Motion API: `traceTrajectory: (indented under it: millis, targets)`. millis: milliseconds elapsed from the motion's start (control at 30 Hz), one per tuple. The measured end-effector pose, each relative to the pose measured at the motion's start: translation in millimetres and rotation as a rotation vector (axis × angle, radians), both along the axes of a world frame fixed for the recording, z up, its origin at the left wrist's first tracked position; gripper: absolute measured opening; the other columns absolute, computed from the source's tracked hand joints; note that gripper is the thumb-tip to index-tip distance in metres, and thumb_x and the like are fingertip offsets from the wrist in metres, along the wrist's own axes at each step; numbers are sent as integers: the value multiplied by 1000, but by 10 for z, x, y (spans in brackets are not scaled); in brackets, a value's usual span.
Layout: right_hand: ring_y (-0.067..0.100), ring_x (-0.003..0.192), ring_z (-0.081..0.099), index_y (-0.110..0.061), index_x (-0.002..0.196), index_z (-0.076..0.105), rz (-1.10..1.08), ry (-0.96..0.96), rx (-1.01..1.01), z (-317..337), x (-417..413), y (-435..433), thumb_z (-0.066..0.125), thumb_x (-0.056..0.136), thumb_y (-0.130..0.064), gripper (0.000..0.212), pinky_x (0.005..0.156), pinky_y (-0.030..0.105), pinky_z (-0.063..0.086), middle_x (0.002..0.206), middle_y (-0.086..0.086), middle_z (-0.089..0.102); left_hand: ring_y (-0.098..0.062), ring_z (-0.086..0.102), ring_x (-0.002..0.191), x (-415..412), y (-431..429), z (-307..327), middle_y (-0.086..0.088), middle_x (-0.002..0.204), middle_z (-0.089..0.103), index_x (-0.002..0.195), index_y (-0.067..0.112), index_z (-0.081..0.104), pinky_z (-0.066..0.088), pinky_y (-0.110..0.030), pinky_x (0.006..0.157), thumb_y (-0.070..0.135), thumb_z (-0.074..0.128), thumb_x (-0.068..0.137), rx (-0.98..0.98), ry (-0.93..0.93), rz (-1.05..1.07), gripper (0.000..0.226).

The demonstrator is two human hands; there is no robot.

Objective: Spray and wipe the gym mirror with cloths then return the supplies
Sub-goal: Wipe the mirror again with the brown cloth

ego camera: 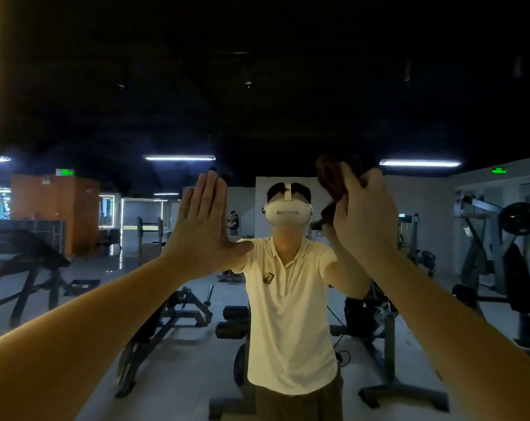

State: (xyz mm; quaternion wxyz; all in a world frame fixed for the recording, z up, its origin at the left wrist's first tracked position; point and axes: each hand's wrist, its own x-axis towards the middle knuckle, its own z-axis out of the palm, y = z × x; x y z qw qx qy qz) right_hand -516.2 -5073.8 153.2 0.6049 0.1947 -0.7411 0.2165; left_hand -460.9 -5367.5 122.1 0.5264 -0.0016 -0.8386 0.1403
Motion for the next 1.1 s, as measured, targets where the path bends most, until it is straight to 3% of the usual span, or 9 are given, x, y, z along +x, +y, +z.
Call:
traceTrajectory:
  millis: [133,300,433,533,600,700,867,967,1100]
  targets:
    - [28,111,54,-21,160,31,18,-32,-69,-66,132,-550,68,94,-21,76,93,36,51,139,19,42,-27,-25,157,15,25,23,-11,166,-35,155,11,-35,-4,-50,129,96,39,78,21,-21,-3,136]
    - [35,117,56,-16,150,45,160,21,289,-808,290,-1183,80,81,-22,78,95,48,55,129,19,49,-29,-16,160,68,-49,21,-16,171,-19,163,4,-12,-4,-49,130,103,28,73,-10,-44,-59,139]
    - [30,109,60,-16,149,45,171,78,451,-1002,199,-757,81,80,-22,78,88,43,56,123,16,53,-25,-26,157,138,-28,63,-12,167,-32,160,5,-22,-15,-40,128,107,33,68,1,-107,18,148]
    - [4,87,55,-23,146,48,181,-89,105,-759,89,-138,61,96,-23,51,75,16,48,112,-4,55,-26,-30,155,152,56,103,-14,165,-36,157,4,-28,-10,-44,129,106,32,67,17,-126,76,149]
    - [13,85,51,-19,145,48,78,-102,-196,-654,23,120,59,95,-23,51,74,27,51,117,9,53,-27,-31,155,221,113,123,-14,164,-37,155,5,-31,-14,-43,127,107,24,62,30,-158,99,148]
    - [27,89,57,-13,148,46,-12,-96,-281,-718,-11,-92,60,94,-23,56,73,36,55,119,19,51,-27,-30,155,348,171,144,-13,163,-37,156,4,-29,-12,-44,128,108,19,62,33,-221,143,148]
    - [35,107,61,-11,149,45,192,-47,16,-1202,257,-1008,68,86,-8,67,85,44,57,124,22,55,-33,-15,159,479,298,83,-20,170,-20,162,0,-14,0,-51,130,94,26,76,53,-210,173,133]
    - [33,108,63,-15,148,51,250,-7,309,-1614,315,-1045,79,81,-21,73,86,42,57,123,17,58,-40,12,159,542,344,-453,-25,171,10,163,-2,11,16,-56,128,62,64,91,55,-60,73,110]
    - [26,92,63,-24,144,54,264,-11,453,-1689,127,-404,76,86,-31,62,76,36,56,117,12,53,-26,-6,161,654,306,-1313,-10,173,-6,166,6,5,-2,-42,131,60,80,79,174,-141,62,126]
